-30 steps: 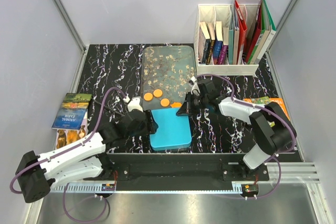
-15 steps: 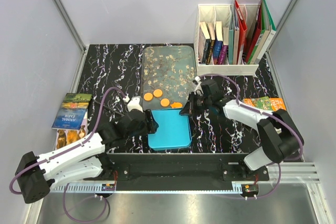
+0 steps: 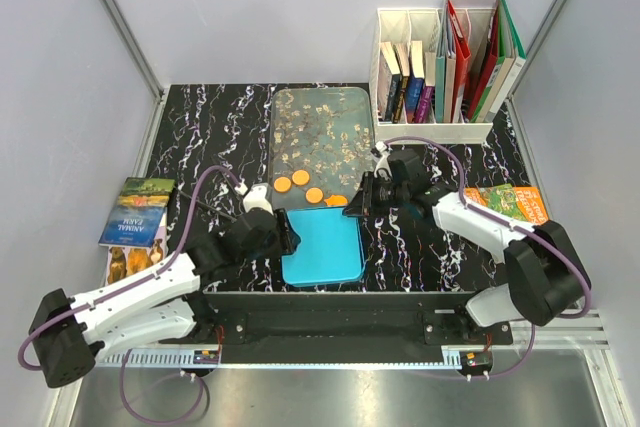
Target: Pack the cookies
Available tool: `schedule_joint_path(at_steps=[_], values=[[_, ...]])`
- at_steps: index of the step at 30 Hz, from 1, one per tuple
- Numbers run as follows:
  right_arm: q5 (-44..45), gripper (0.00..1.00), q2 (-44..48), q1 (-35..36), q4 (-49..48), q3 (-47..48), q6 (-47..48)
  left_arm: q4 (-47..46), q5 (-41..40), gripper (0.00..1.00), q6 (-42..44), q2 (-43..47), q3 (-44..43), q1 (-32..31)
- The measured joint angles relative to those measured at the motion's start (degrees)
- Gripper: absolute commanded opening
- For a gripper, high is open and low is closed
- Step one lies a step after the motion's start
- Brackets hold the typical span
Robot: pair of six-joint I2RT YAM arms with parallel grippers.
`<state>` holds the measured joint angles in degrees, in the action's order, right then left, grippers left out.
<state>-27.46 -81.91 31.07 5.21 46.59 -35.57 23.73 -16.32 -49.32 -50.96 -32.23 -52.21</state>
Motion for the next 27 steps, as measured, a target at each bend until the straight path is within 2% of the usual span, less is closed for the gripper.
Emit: schedule_joint_path(at_steps=[10, 16, 23, 27], values=[[0.5, 0.27, 2.2, 0.0, 1.0, 0.0, 0.0, 2.1, 0.0, 0.58, -1.3, 0.3, 3.3, 0.0], [0.7, 0.28, 3.1, 0.0, 1.3, 0.0, 0.0, 1.1, 0.7, 0.44, -1.9, -2.4, 3.8, 0.0], [0.9, 0.28, 3.1, 0.0, 1.7, 0.0, 0.0, -2.3, 2.4, 0.37, -1.4, -2.8, 3.8, 0.0], [0.9, 0.28, 3.1, 0.0, 1.8, 0.0, 0.0, -3.4, 3.0, 0.36, -1.3, -3.4, 3.8, 0.0]])
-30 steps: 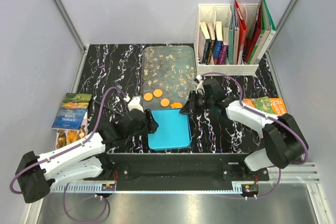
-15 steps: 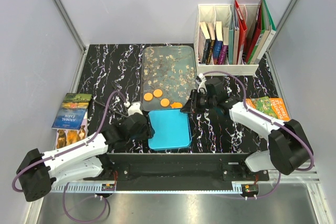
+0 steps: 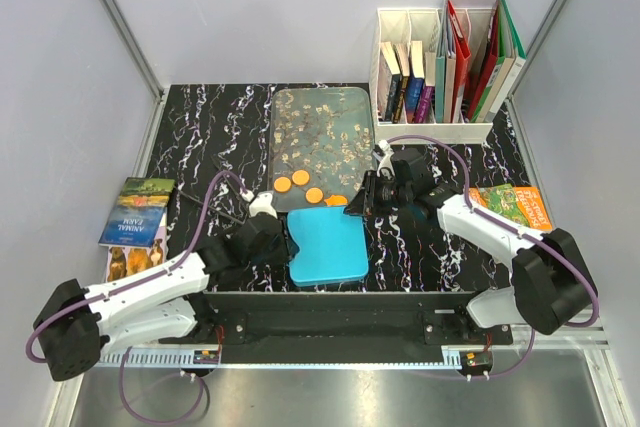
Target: Pack the cookies
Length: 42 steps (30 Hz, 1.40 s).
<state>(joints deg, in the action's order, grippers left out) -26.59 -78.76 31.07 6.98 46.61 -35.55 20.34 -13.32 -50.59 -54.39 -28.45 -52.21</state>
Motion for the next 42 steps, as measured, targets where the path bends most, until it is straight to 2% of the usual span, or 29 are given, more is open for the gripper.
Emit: schedule_joint_path(at_steps=[2, 3, 9, 12, 25, 28, 29, 37, 42], values=[[0.1, 0.28, 0.0, 0.0, 0.2, 0.0, 0.0, -0.7, 0.2, 0.37, 0.0, -0.1, 0.0, 0.0], [0.2, 0.29, 0.0, 0.0, 0.3, 0.0, 0.0, -0.9, 0.3, 0.40, 0.0, -0.1, 0.0, 0.0], [0.6, 0.29, 1.3, 0.0, 1.5, 0.0, 0.4, -1.7, 0.7, 0.72, -0.1, -0.1, 0.0, 0.0], [0.6, 0.29, 2.1, 0.0, 2.0, 0.0, 0.5, -0.7, 0.3, 0.79, 0.0, 0.6, 0.0, 0.0], [0.8, 0.29, 3.0, 0.0, 2.0, 0.0, 0.9, 7.4, -5.2, 0.82, 0.5, 10.0, -1.6, 0.0], [2.6, 0.30, 4.4, 0.0, 2.4, 0.0, 1.4, 8.8, -6.6, 0.89, 1.3, 10.0, -2.3, 0.0], [3.1, 0.31, 5.0, 0.0, 2.5, 0.0, 1.6, 9.6, -7.1, 0.99, 1.6, 10.0, -2.8, 0.0], [3.7, 0.31, 6.0, 0.0, 2.8, 0.0, 2.3, 10.7, -9.0, 0.99, 3.1, 9.9, -5.1, 0.0], [4.8, 0.32, 6.3, 0.0, 2.9, -0.8, 2.3, 10.6, -8.0, 0.90, 3.9, 9.0, -5.1, 0.0]])
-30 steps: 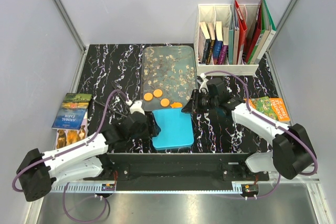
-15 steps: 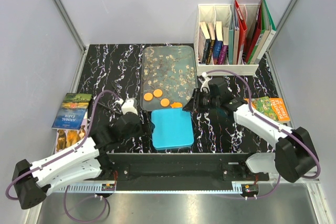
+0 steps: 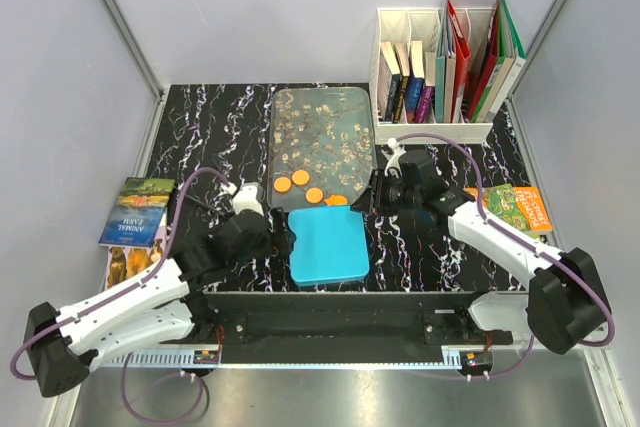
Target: Pack the cookies
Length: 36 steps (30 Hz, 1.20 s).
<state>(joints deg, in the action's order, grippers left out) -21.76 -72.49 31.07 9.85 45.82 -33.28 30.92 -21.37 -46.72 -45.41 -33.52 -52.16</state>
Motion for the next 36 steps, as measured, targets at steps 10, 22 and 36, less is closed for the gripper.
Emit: schedule_joint_path(at_steps=[10, 22, 36], values=[[1.0, 0.32, 2.2, 0.0, 0.8, -0.2, 0.0, -1.2, 5.0, 0.79, 3.6, 5.8, 1.2, -0.2], [2.2, 0.30, 5.5, 0.0, 2.4, -3.1, -0.1, -7.0, 16.7, 0.03, 11.5, -7.6, 0.1, -12.5], [3.6, 0.30, 9.6, 0.0, 3.4, -3.2, -0.1, -10.0, 16.2, 0.00, 17.4, -22.1, -8.5, -26.9]])
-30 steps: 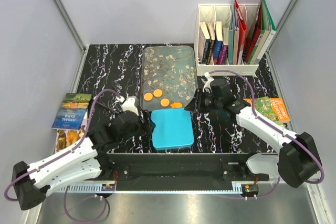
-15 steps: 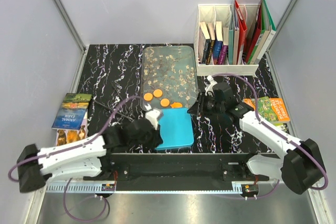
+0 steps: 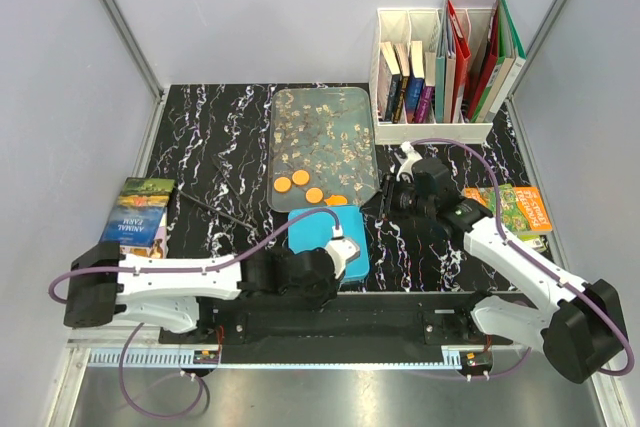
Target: Pack the cookies
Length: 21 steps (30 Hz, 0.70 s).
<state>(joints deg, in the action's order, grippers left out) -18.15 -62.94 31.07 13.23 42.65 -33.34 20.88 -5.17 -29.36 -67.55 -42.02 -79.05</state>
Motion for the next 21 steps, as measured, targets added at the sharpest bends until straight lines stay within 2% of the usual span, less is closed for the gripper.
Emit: schedule_joint_path(at_steps=[8, 21], values=[[0.8, 0.30, 0.3, 0.0, 0.1, 0.0, 0.1, 0.7, -2.0, 0.00, 0.6, -8.6, 0.0, -0.4], [1.1, 0.29, 0.3, 0.0, 0.5, 0.0, 0.1, 3.6, -14.5, 0.00, -0.4, -10.3, 0.0, -0.5]])
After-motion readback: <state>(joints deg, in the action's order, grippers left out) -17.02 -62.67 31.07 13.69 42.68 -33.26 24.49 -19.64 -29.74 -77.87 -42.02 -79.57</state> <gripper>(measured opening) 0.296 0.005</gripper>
